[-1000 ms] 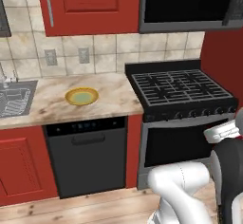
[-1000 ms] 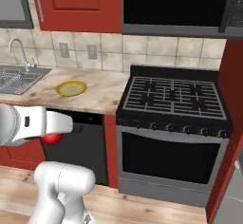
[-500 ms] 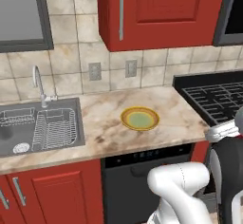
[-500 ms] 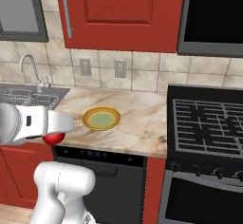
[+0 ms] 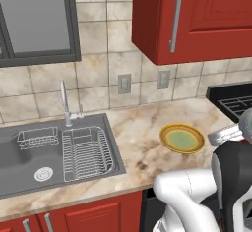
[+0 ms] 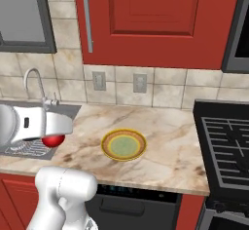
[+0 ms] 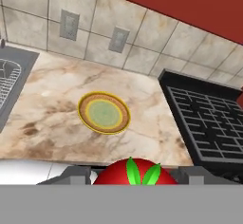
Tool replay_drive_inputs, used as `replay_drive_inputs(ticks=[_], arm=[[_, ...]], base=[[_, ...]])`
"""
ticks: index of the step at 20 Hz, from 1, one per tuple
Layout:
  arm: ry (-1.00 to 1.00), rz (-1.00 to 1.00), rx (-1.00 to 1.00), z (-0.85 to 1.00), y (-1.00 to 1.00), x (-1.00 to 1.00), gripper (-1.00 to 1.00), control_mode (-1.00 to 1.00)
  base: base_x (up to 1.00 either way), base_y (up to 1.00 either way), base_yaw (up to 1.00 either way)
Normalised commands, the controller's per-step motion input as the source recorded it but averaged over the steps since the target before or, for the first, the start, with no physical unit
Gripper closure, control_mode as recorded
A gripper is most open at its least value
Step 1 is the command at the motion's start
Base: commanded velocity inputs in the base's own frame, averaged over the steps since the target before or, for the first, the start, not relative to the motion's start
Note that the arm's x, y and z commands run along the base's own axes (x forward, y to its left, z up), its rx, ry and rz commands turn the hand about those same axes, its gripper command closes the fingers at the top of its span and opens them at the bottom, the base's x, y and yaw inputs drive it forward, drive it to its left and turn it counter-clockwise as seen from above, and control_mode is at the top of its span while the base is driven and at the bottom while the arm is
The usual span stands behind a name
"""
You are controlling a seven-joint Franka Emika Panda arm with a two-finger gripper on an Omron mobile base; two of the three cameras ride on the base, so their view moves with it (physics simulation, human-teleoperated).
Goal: Pick tomato from the fridge and place it on the plate on the counter.
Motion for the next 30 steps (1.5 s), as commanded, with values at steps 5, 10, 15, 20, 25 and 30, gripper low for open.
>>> replay_drive_inputs(ticks=[5, 10, 15, 20, 25, 30], arm=[[0.09, 0.04, 0.02, -0.01, -0.17, 0.26, 1.0, -1.0], [0.24, 0.08, 0.07, -0.03, -0.31, 0.51, 1.0, -1.0], [0.14, 0.02, 0.16, -0.13, -0.08, 0.14, 1.0, -1.0], [0.0, 0.0, 0.14, -0.14, 0.0, 0.0, 1.0, -1.0], [0.0, 0.0, 0.0, -0.38, 0.12, 0.16, 1.0, -1.0], [0.0, 0.0, 0.0, -0.03, 0.06, 0.56, 1.0, -1.0]], base=[[0.15, 0.0, 0.0], [0.0, 0.0, 0.0], [0.0, 0.0, 0.0], [0.0, 0.0, 0.0], [0.0, 0.0, 0.0], [0.0, 0.0, 0.0]])
